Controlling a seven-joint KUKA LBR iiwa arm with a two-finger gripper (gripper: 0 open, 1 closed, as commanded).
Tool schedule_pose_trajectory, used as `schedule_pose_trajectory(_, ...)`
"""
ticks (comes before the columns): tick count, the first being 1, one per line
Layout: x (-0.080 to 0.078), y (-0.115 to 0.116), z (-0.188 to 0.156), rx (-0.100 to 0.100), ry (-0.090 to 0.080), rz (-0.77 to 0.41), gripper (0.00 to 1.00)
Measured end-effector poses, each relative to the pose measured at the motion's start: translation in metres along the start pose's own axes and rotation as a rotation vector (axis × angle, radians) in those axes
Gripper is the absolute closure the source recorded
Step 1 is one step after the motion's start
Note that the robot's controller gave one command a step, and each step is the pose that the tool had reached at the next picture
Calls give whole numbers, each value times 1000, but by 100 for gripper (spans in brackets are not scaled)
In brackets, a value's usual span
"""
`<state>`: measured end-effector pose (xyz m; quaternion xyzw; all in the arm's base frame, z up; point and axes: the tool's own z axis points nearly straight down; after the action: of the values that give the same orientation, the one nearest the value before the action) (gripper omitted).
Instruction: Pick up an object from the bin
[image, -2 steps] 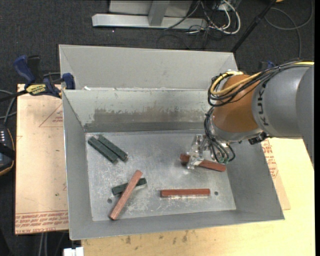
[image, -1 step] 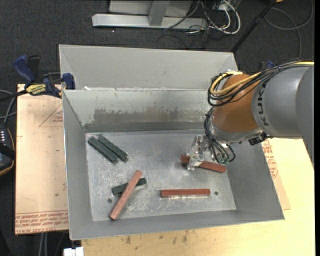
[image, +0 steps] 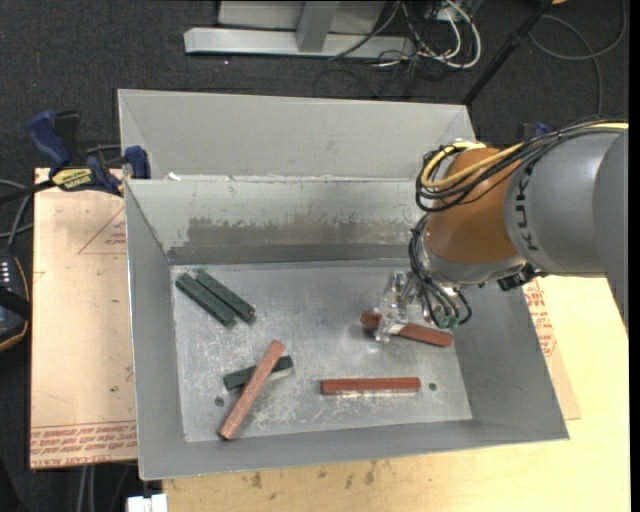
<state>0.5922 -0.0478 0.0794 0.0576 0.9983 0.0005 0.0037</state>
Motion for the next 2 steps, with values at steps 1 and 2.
schedule_pose_trajectory(1,2,0,-6,0,9,0,100)
schedule_pose_trajectory(2,3,0,-27,0,13,0,100)
